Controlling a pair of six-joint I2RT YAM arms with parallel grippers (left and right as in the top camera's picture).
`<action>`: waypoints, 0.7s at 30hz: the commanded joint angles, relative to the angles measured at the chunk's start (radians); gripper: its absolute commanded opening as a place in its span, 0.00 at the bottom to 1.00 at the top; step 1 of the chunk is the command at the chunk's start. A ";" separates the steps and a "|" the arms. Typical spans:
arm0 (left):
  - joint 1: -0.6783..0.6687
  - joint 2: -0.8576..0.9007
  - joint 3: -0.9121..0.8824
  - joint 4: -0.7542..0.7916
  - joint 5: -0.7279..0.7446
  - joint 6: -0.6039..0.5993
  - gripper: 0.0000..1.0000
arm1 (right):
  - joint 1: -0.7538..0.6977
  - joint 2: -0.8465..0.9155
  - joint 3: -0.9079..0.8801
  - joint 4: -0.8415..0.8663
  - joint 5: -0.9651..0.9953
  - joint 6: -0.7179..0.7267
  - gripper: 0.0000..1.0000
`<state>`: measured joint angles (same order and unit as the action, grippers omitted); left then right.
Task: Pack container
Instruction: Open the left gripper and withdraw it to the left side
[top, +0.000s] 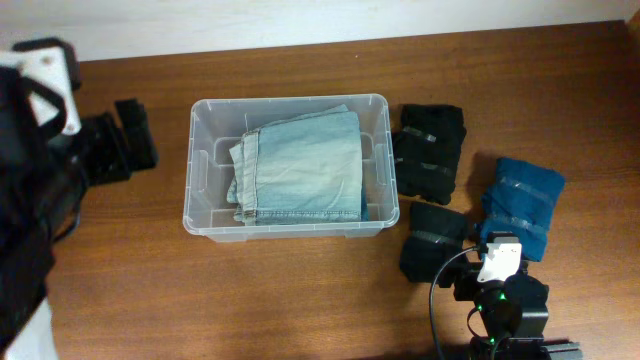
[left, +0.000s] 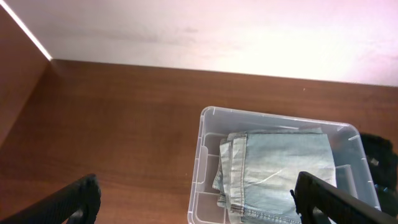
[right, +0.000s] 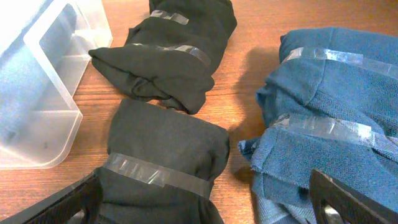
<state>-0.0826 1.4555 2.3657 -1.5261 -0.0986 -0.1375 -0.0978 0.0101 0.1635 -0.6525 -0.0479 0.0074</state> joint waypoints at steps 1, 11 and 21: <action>0.005 -0.012 -0.002 -0.004 -0.023 -0.015 0.99 | -0.007 -0.006 -0.006 -0.001 -0.008 0.008 0.98; 0.005 -0.024 -0.002 -0.004 -0.023 -0.015 1.00 | -0.007 -0.006 -0.006 -0.001 -0.008 0.008 0.98; 0.005 -0.024 -0.002 -0.004 -0.022 -0.015 1.00 | -0.007 -0.006 -0.006 -0.001 -0.008 0.008 0.98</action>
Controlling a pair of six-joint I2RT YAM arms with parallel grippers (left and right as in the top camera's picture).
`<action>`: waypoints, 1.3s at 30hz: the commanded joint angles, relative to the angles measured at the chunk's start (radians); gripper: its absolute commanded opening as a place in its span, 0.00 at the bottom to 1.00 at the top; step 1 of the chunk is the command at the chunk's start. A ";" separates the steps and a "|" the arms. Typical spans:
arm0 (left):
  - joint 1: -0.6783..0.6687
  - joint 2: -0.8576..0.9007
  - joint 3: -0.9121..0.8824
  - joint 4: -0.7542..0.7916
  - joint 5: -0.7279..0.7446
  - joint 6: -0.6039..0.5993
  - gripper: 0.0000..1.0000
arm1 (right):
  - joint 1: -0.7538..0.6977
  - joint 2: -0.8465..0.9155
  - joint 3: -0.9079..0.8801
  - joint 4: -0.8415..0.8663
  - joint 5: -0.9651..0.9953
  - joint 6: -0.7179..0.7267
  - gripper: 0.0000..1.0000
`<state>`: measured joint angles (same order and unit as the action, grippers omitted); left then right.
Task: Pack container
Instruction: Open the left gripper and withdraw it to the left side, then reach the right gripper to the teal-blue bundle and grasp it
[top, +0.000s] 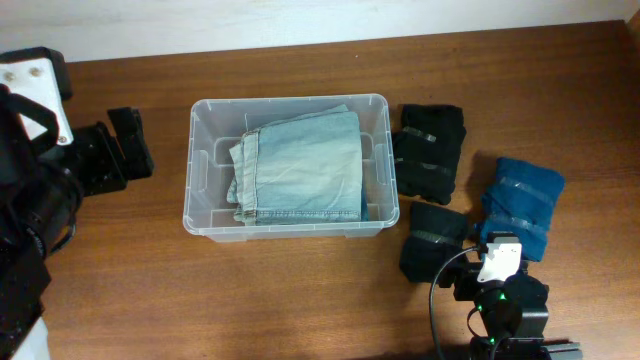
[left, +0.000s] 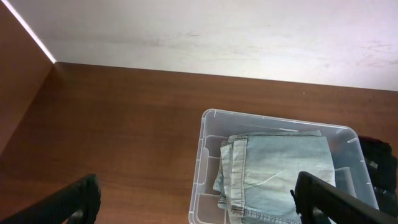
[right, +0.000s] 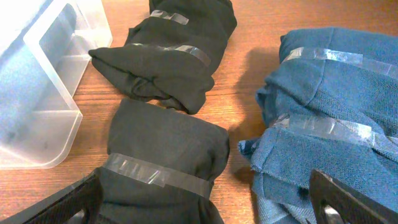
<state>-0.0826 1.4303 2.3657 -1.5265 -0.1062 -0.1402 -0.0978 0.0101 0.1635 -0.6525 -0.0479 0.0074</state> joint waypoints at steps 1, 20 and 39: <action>0.005 0.002 -0.002 -0.004 -0.014 -0.013 0.99 | -0.007 -0.006 -0.006 0.013 -0.009 0.008 0.98; 0.005 0.002 -0.002 -0.004 -0.014 -0.013 0.99 | -0.008 0.438 0.470 0.005 -0.286 0.185 0.98; 0.005 0.002 -0.002 -0.004 -0.015 -0.013 0.99 | -0.306 1.443 1.358 -0.512 -0.325 0.261 0.98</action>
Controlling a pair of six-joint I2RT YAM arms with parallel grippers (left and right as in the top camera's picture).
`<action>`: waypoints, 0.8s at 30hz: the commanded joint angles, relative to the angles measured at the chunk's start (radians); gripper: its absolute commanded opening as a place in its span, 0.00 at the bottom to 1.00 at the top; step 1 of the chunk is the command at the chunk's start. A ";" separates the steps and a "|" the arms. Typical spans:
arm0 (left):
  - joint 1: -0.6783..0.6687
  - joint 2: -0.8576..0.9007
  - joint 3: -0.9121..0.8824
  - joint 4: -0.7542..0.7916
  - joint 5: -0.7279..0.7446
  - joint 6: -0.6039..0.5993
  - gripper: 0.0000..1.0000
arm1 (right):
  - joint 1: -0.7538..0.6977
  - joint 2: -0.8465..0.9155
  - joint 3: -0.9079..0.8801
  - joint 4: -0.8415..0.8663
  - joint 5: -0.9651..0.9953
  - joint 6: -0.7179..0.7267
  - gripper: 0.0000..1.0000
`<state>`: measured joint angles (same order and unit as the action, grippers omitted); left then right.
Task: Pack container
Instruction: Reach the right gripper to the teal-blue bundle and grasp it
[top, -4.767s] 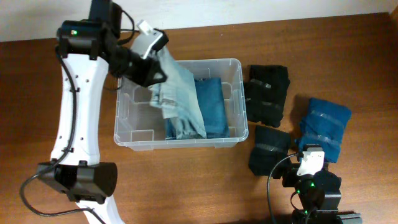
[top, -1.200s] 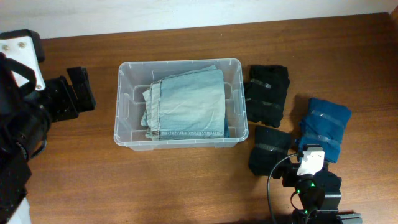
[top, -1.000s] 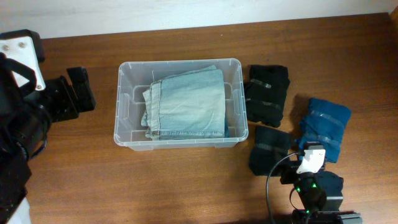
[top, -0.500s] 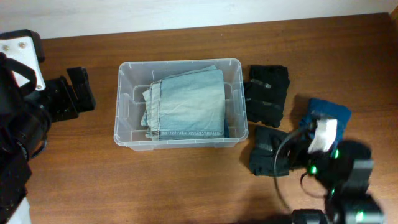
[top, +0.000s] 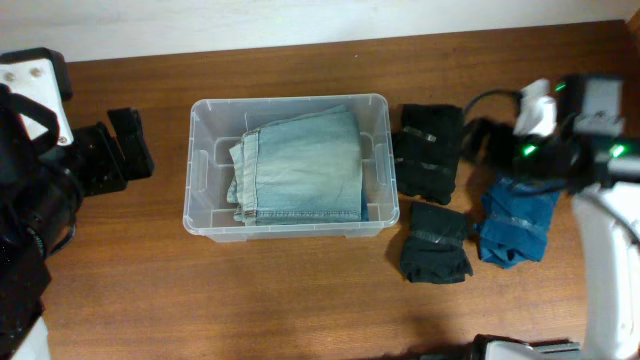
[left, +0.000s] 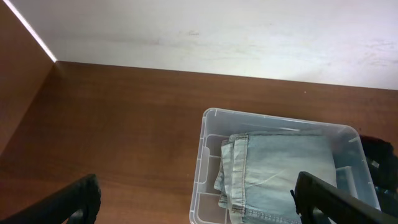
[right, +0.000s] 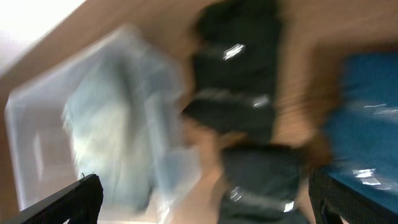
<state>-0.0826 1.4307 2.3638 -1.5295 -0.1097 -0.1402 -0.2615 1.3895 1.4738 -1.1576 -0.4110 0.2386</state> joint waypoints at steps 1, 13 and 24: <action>0.005 0.001 0.000 -0.001 -0.011 -0.013 0.99 | -0.195 0.085 0.048 -0.010 0.039 0.002 0.99; 0.005 0.001 0.000 -0.001 -0.011 -0.013 0.99 | -0.524 0.379 -0.006 -0.029 0.019 -0.139 0.99; 0.005 0.001 0.000 -0.001 -0.011 -0.013 1.00 | -0.497 0.699 -0.012 -0.008 -0.114 -0.314 0.96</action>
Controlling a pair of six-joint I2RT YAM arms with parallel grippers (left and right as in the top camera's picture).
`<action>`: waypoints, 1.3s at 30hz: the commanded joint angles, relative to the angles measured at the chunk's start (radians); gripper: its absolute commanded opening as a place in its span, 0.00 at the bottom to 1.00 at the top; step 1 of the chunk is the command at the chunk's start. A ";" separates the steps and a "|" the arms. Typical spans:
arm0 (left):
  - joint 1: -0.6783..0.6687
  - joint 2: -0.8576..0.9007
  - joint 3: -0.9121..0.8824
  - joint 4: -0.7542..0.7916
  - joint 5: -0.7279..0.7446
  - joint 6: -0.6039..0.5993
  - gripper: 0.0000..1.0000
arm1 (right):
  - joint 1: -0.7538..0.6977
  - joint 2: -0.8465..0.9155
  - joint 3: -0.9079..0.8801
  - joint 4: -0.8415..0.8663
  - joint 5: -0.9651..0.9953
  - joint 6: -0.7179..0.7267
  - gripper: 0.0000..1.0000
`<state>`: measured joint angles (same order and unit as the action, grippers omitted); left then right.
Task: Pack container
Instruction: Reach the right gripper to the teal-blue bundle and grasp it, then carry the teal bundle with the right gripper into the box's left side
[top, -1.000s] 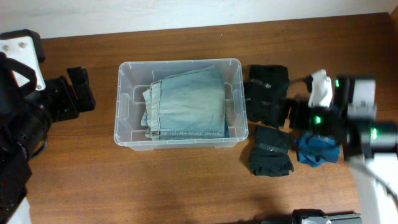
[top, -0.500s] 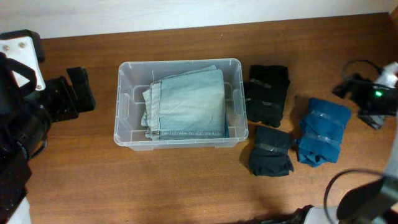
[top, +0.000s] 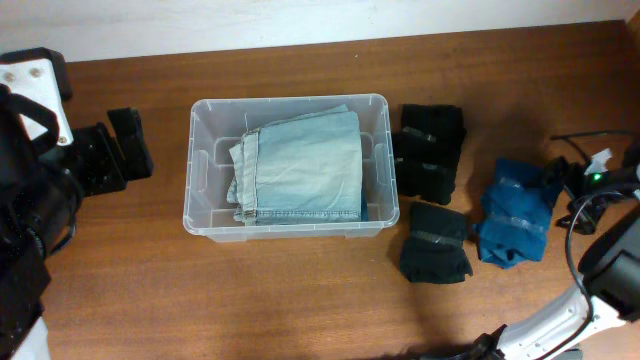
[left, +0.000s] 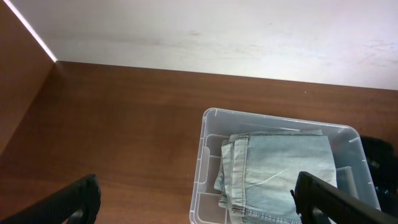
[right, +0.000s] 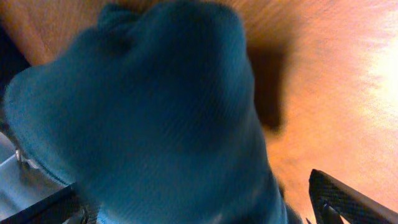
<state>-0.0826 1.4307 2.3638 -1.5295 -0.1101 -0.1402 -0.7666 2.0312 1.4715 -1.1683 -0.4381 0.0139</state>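
Note:
A clear plastic container (top: 200, 165) stands mid-table with folded light-blue jeans (top: 305, 165) inside it. To its right lie two taped black bundles, one further back (top: 430, 148) and one nearer the front (top: 436, 257), and a taped blue bundle (top: 518, 212). My right gripper (top: 585, 188) is at the table's right edge, beside the blue bundle. In the right wrist view that blue bundle (right: 168, 118) fills the frame between the open right gripper (right: 205, 208). My left gripper (top: 128, 145) stands open left of the container, nothing in it.
In the left wrist view the open left gripper (left: 196, 202) looks down on the container (left: 205, 162) and the jeans (left: 280, 171), with a pale wall (left: 217, 31) behind the table. A cable (top: 575, 140) trails near the right edge.
My right gripper was high over the back right with a blurred view of container and bundles. Now it is low at the right edge, close against the blue bundle. The left arm is unchanged.
My right gripper first rested open at the table's front, looking at the black and blue bundles, while the left arm shifted slightly left of the container. Later the right arm was over the back right. Now it is against the blue bundle; jeans stay in the container.

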 joint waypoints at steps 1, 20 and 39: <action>0.005 0.001 0.000 -0.001 -0.010 -0.013 0.99 | 0.008 0.079 -0.010 0.005 -0.097 -0.089 0.93; 0.005 0.001 0.000 -0.024 -0.011 -0.013 0.99 | 0.100 -0.317 -0.007 -0.158 -0.511 -0.167 0.15; 0.005 0.001 -0.001 -0.158 -0.011 -0.013 0.99 | 1.169 -0.528 -0.007 0.762 -0.253 0.653 0.15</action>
<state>-0.0826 1.4307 2.3634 -1.6871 -0.1101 -0.1402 0.3012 1.4513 1.4582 -0.4866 -0.8165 0.4763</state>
